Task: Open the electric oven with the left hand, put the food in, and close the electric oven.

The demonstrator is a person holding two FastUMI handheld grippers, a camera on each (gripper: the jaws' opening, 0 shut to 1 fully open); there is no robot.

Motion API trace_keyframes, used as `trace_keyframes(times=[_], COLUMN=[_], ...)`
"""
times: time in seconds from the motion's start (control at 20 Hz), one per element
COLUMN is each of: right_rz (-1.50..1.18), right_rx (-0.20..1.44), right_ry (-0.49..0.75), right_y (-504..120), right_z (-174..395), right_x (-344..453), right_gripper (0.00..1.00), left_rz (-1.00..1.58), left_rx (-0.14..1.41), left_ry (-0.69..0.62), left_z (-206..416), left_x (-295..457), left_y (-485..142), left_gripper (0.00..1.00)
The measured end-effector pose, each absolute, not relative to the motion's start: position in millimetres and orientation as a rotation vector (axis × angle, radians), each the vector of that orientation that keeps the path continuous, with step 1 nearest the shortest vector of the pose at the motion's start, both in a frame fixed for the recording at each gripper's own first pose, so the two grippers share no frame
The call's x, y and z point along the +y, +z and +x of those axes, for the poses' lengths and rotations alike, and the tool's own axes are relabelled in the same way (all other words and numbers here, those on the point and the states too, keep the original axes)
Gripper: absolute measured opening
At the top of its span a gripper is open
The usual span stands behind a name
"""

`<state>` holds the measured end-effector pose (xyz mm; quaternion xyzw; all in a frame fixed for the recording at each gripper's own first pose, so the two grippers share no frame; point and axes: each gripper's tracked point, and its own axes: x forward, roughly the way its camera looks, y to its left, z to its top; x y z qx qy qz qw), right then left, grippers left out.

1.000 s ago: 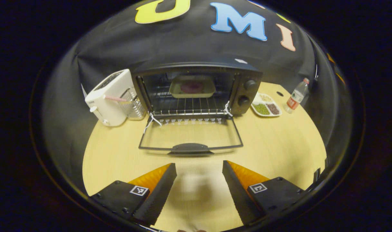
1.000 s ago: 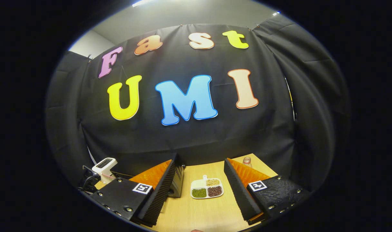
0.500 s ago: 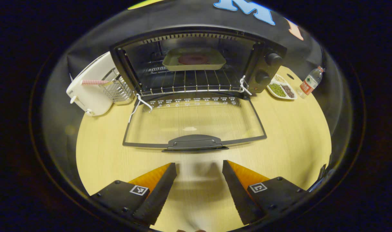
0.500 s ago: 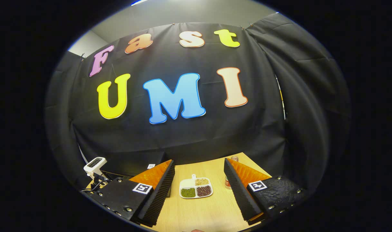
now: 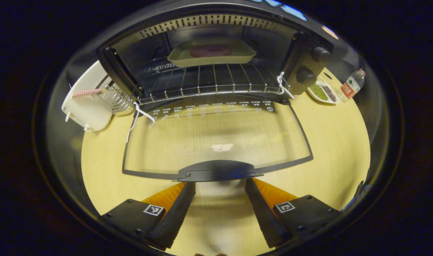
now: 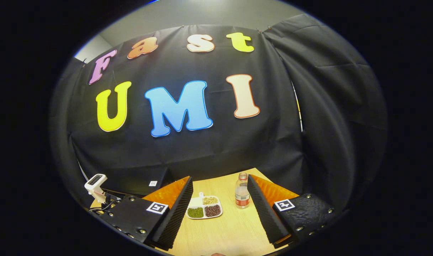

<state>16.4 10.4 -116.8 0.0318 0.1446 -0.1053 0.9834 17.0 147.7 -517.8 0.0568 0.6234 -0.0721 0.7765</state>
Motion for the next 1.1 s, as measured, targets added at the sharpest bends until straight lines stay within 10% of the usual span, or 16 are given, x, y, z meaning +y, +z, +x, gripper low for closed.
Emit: trace_keyframes(times=[1.1], right_rz=[0.046], right_rx=[0.275], right_ry=[-0.115], right_y=[-113], right_z=[18], right_x=[55], right_gripper=[0.93], left_rz=[0.069], left_rx=[1.182], left_ry=[-0.152], left_z=[25], left_x=[141], left_y=[-450], left_gripper=[0.97])
